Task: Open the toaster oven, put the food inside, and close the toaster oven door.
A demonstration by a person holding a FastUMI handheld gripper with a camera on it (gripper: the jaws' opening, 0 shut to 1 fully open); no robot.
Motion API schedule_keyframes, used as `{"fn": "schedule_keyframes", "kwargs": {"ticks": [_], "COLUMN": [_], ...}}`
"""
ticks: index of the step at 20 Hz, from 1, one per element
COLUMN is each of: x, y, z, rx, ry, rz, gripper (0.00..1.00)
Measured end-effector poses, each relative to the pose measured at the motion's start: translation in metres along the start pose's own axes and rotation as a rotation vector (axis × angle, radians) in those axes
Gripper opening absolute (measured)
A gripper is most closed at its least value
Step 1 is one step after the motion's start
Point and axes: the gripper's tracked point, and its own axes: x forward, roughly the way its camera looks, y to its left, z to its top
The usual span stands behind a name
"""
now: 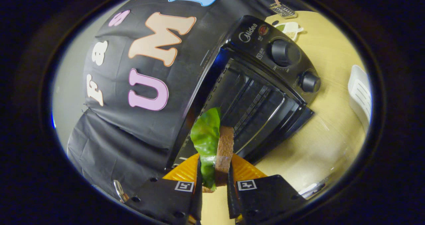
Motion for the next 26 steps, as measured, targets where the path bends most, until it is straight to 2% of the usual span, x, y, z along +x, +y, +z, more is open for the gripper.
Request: {"fn": "schedule_keyframes", "kwargs": {"ticks": [8, 11, 13, 16, 18, 24, 26], "x": [0.043, 0.049, 0.052, 0.053, 0.051, 0.034, 0.027], "y": [-0.021, -0.022, -0.021, -0.023, -0.024, -0.034, -0.031], "z": [0.021, 0.023, 0.026, 0.03, 0.036, 0.054, 0.059], "rx": [0.021, -0.032, -0.117, -0.28, -0.335, -0.62, -0.669], "ry": [-0.086, -0.108, -0.127, -0.152, -0.172, -0.202, -0.205], "rz": [-0.043, -0.073, -0.105, -0.17, -0.207, -0.352, -0.382], "gripper": [0.33, 0.33, 0.33, 0.48, 0.57, 0.87, 0.96]}}
